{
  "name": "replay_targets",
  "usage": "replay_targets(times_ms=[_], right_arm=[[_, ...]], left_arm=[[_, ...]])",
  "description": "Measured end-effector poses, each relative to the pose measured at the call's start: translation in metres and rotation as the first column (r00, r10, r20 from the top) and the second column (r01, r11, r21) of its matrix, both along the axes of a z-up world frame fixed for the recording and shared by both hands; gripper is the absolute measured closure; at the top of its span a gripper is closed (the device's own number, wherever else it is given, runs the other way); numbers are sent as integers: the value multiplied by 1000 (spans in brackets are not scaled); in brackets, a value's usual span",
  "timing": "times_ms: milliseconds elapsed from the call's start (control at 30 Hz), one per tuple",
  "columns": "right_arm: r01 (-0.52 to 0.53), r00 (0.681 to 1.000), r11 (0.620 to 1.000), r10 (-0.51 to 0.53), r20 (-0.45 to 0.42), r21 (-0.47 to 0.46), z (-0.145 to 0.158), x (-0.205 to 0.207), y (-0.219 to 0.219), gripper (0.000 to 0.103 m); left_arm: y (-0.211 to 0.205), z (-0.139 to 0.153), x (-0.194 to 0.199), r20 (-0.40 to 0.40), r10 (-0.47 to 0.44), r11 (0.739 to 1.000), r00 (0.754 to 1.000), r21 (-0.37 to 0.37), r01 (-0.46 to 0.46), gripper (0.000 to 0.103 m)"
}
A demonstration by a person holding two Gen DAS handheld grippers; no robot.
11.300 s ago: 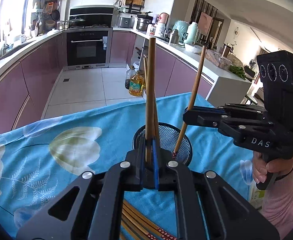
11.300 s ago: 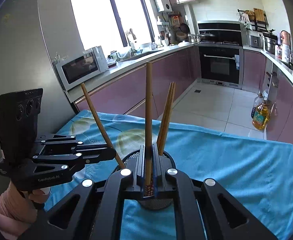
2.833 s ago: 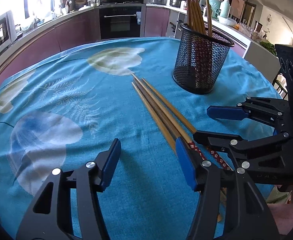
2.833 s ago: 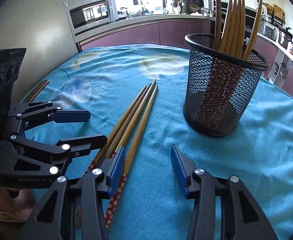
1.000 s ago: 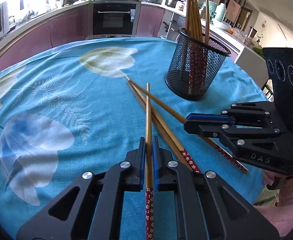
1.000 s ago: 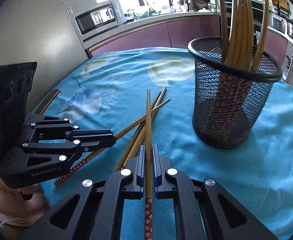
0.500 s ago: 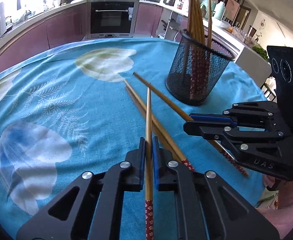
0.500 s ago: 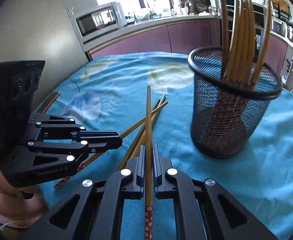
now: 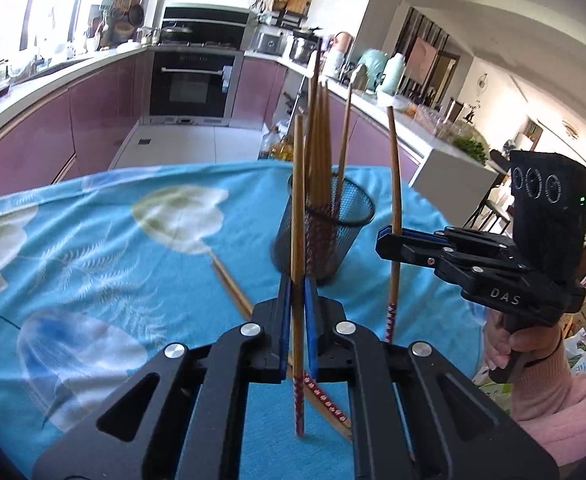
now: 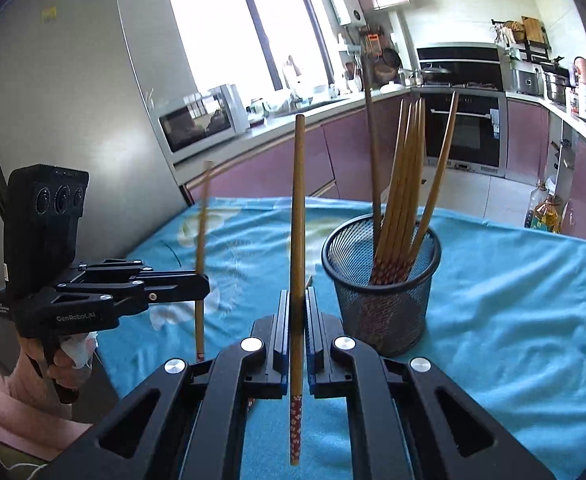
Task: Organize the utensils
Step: 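Lift both chopsticks upright and carry them over the mesh cup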
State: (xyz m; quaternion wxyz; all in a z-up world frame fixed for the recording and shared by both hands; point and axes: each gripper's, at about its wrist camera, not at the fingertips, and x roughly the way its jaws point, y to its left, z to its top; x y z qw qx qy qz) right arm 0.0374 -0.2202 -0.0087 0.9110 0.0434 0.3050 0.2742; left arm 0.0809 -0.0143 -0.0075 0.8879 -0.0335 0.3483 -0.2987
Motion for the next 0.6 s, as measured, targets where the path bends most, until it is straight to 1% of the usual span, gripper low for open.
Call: replay_targets(times_ms=[133, 267, 600], right_arm=[[18, 999, 1000, -19, 39, 24, 14, 1, -10, 97], [38, 997, 998, -40, 69, 44, 25, 6, -19, 97], [86, 984, 993, -98, 149, 86, 57, 26, -34, 97]], left_arm=[[1, 22, -5, 44, -13, 999, 999, -33, 15, 96], [0, 41, -2, 80, -8, 998, 997, -54, 12, 96], [-13, 90, 23, 172, 11, 994, 985, -107, 7, 96]])
